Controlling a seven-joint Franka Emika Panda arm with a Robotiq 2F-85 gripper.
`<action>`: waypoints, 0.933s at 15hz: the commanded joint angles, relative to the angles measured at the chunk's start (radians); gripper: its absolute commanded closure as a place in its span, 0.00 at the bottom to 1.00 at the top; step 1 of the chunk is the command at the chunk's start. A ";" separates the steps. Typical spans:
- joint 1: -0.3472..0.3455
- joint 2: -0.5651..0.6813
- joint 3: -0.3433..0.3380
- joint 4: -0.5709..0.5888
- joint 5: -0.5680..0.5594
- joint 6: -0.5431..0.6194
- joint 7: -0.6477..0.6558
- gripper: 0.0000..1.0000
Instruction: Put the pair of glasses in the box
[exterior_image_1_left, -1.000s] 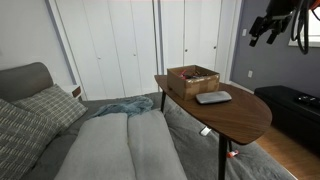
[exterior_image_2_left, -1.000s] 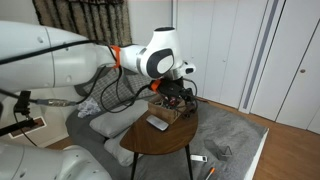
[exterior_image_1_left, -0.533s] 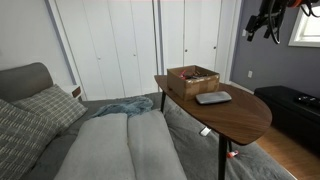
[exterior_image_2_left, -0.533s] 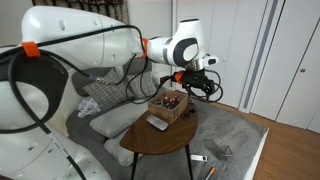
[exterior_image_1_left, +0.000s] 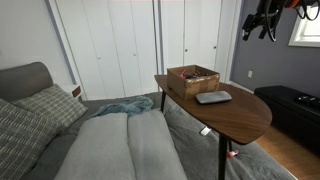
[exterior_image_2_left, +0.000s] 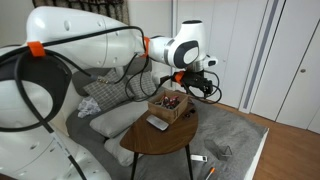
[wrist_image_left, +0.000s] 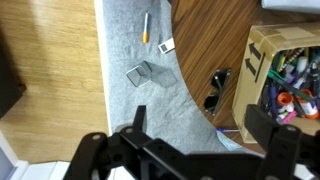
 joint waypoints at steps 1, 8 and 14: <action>0.040 0.109 -0.080 0.042 0.209 0.050 -0.206 0.00; 0.003 0.381 -0.076 0.198 0.527 -0.067 -0.524 0.00; -0.081 0.482 -0.008 0.255 0.526 -0.115 -0.507 0.00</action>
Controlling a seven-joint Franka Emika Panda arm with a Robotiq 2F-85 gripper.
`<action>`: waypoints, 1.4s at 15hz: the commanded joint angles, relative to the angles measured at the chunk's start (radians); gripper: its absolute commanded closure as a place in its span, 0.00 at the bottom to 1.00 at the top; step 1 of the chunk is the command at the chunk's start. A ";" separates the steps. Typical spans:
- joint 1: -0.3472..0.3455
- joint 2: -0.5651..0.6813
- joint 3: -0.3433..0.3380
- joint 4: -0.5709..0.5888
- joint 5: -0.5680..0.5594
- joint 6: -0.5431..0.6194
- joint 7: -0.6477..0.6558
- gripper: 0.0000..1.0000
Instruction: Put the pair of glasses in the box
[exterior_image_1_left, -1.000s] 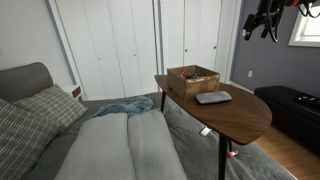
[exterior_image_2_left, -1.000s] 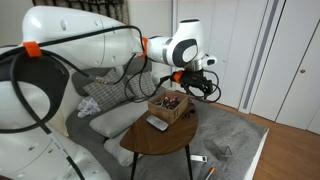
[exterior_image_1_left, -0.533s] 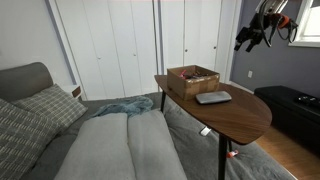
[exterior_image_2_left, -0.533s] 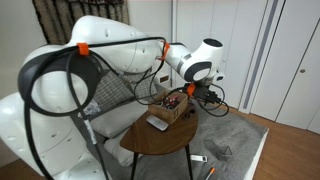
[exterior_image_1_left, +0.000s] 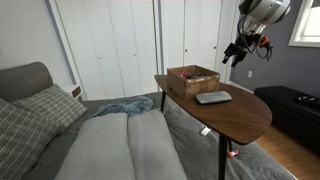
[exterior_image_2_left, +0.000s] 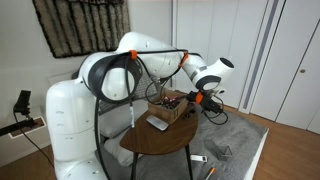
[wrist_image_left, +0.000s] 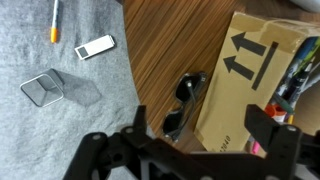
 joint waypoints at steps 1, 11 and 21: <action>-0.056 0.020 0.053 0.018 -0.009 -0.001 0.005 0.00; -0.110 0.140 0.112 0.131 0.067 -0.017 0.022 0.00; -0.125 0.344 0.200 0.331 0.043 -0.032 0.135 0.57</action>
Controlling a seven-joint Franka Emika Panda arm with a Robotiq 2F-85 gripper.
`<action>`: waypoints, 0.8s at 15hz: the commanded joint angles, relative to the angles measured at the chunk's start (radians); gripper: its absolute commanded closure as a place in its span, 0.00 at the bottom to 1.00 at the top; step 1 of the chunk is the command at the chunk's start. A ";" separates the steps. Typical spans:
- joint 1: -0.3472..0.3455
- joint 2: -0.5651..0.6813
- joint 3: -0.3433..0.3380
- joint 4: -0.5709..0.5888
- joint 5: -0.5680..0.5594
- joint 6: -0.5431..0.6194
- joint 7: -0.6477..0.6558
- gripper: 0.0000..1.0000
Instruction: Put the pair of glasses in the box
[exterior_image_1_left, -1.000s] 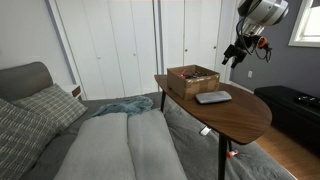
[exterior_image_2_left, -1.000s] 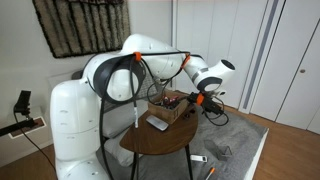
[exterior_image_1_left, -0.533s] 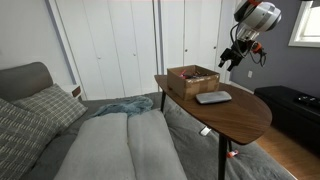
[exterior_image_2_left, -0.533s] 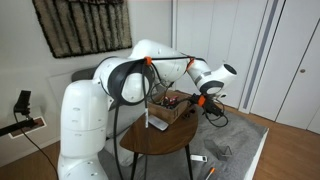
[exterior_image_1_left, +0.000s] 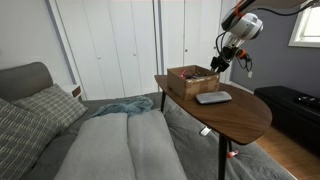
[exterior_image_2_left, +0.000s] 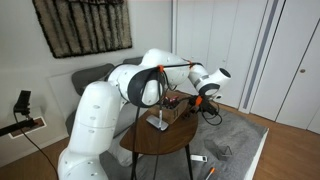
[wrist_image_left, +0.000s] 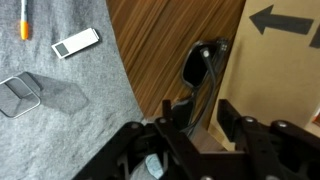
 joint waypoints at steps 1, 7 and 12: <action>-0.033 0.083 0.045 0.106 -0.002 -0.033 0.046 0.59; -0.031 0.087 0.083 0.097 -0.017 -0.027 0.040 0.47; -0.029 0.099 0.094 0.096 -0.028 -0.033 0.050 0.91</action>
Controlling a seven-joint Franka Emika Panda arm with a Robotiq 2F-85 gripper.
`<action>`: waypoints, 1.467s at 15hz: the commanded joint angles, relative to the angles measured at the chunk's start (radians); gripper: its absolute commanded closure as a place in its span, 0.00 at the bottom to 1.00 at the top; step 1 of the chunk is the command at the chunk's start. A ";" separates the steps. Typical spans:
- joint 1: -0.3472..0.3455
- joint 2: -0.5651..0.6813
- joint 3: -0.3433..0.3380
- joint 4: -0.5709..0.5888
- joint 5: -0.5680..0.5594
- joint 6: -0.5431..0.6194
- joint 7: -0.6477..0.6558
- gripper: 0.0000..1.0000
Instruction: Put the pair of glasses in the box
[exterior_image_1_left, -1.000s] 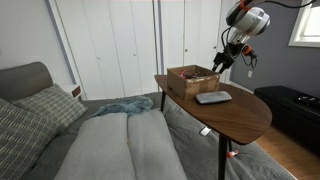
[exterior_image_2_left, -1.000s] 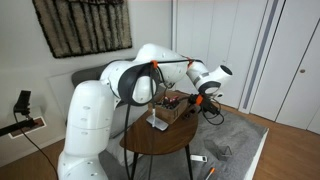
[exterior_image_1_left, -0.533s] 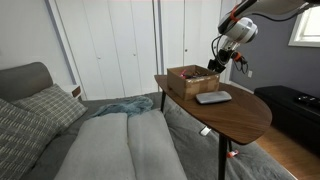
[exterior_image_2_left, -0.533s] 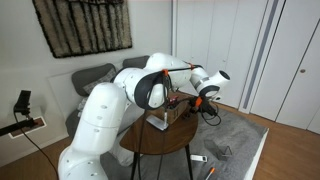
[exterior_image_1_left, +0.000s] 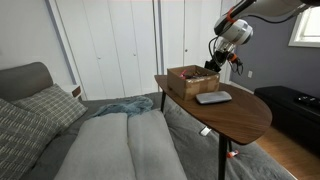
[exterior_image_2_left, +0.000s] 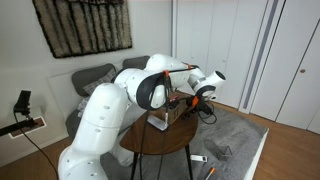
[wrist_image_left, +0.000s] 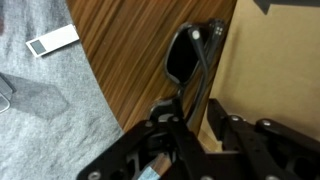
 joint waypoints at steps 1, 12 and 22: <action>-0.016 0.012 0.018 0.017 -0.022 -0.026 0.030 0.98; -0.030 -0.352 0.013 -0.163 0.029 0.053 -0.198 0.99; 0.115 -0.252 0.087 -0.073 0.223 -0.062 -0.463 0.99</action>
